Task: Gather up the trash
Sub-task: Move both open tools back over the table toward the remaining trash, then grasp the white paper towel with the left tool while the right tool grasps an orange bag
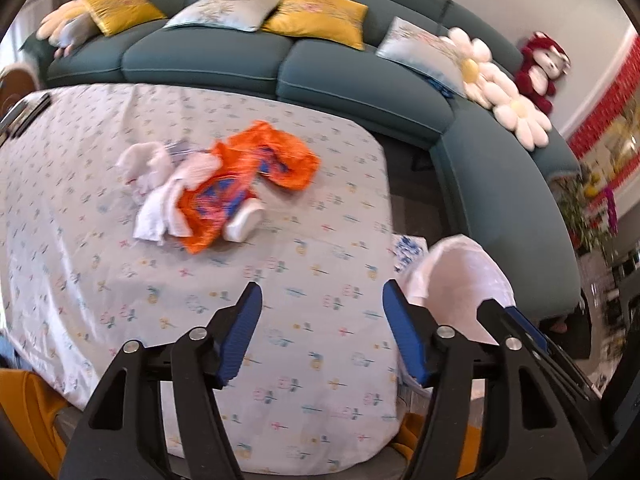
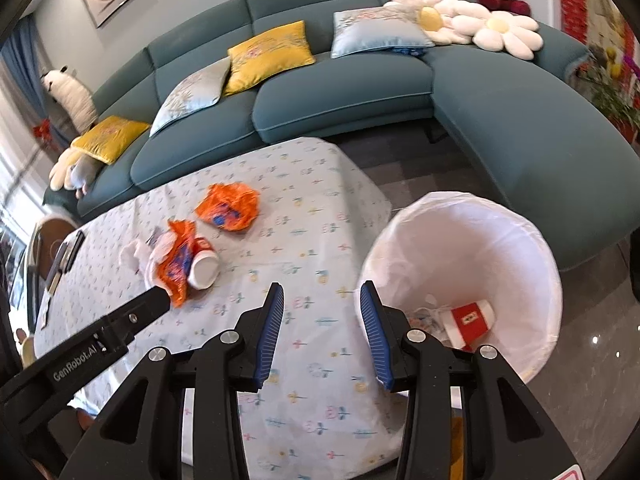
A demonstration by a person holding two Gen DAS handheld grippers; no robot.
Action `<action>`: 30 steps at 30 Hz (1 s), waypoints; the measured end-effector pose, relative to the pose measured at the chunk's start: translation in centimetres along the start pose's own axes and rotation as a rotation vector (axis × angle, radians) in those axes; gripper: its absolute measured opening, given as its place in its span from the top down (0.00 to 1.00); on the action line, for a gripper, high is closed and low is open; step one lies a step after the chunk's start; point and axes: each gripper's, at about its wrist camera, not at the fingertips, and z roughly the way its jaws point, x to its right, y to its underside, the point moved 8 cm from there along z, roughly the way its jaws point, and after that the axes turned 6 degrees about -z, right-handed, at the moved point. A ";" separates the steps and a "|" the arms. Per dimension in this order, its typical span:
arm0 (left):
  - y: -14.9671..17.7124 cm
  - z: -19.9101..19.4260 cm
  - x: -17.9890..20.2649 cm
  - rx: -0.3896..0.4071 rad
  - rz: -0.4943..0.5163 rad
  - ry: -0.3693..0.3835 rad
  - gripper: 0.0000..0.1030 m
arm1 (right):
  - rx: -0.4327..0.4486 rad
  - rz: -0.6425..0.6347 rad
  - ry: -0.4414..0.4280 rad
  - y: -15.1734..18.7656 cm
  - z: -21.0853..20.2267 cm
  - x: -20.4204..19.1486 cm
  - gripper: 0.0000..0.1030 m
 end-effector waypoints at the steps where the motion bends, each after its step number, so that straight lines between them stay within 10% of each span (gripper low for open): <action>1: -0.1 0.0 -0.7 -0.002 -0.015 0.000 0.42 | -0.003 -0.006 -0.003 0.0 0.1 -0.4 0.62; 30: -6.9 7.9 -15.2 -0.050 -0.240 -0.134 0.42 | -0.142 -0.144 -0.129 -3.1 12.7 -14.1 0.62</action>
